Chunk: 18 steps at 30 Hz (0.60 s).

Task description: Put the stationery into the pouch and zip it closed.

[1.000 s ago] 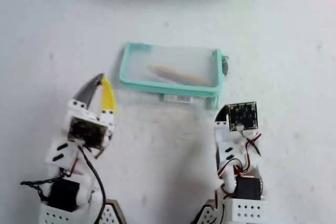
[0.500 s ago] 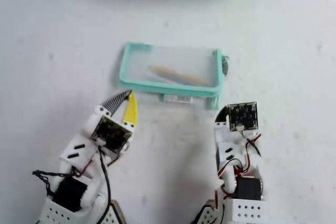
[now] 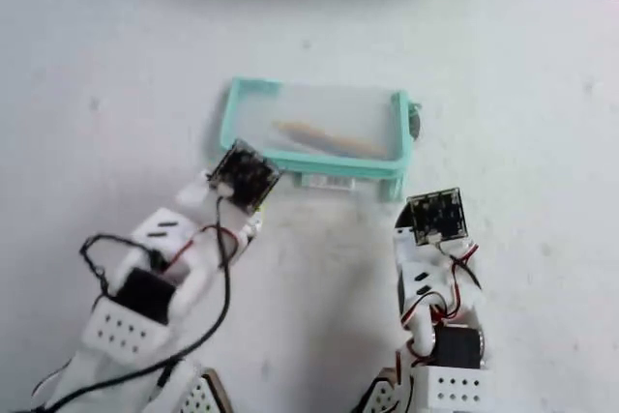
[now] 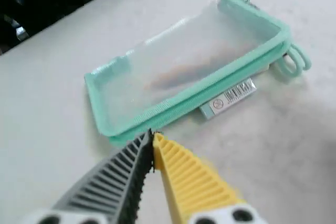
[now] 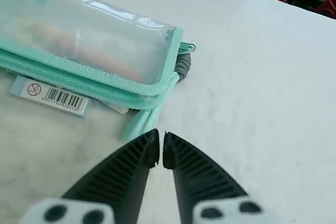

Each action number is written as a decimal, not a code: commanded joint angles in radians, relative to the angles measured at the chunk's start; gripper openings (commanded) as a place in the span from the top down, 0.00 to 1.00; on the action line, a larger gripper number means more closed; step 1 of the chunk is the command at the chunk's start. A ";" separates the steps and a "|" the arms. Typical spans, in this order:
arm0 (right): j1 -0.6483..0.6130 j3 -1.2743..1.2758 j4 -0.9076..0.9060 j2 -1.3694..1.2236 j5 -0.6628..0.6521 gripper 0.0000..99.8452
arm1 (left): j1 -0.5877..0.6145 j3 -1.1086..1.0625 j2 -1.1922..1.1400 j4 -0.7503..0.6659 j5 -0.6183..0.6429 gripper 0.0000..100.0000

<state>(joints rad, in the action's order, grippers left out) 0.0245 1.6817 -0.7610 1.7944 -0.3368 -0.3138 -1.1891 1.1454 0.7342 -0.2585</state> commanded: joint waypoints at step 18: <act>0.058 0.009 -0.007 0.007 -0.018 0.98 | 0.143 0.068 -0.064 -0.008 0.307 0.90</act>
<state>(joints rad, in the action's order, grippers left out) 0.0675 1.6817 -0.7610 1.7944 -0.3429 -0.1849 -1.1262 1.0257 0.7357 0.0391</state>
